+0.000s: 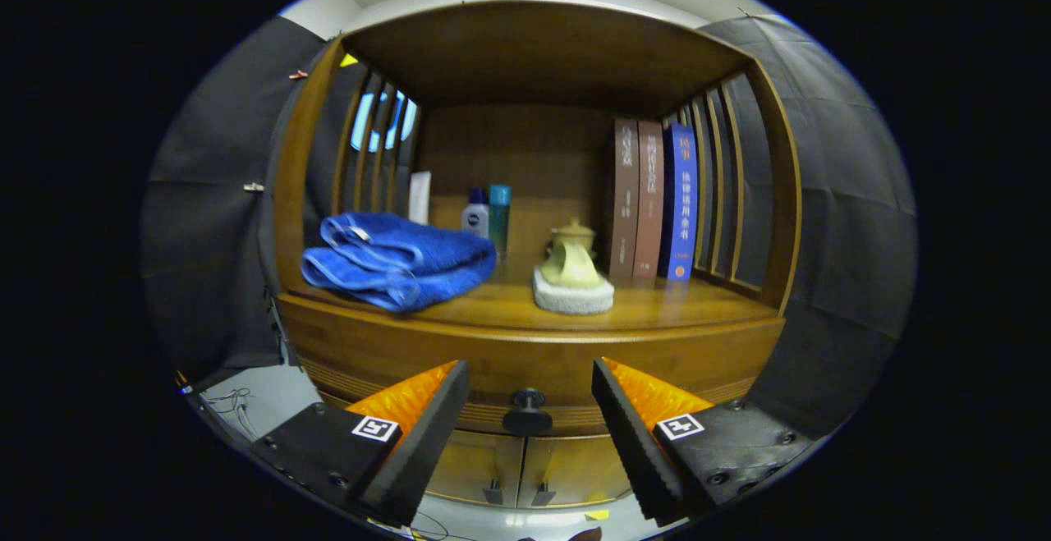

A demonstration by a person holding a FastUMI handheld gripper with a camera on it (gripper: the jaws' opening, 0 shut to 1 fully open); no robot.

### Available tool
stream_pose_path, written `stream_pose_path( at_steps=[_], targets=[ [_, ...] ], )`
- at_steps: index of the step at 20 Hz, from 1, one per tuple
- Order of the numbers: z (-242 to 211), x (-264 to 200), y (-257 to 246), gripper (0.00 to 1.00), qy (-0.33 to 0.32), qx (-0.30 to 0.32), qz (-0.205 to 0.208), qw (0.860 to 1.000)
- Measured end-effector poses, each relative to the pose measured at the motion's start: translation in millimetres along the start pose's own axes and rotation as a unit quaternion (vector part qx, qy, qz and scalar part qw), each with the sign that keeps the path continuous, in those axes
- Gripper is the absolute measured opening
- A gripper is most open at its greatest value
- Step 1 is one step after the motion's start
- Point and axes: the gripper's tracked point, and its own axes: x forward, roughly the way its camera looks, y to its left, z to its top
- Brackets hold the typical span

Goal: Pull open the drawer, take out the items inside it, and place them on the countertop above the cabinet.

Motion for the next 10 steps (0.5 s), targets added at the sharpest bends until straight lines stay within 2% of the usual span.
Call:
stream_pose_path(
  at_steps=[2, 5, 10],
  targets=[
    [30.6, -24.0, 7.5, 0.98, -0.009, -0.002, 0.007, 1.000],
    [73.3, -58.1, 16.1, 0.98, -0.029, 0.020, -0.005, 0.999],
    [118.0, -111.8, 28.5, 0.98, -0.038, 0.023, 0.000, 0.999]
  ],
)
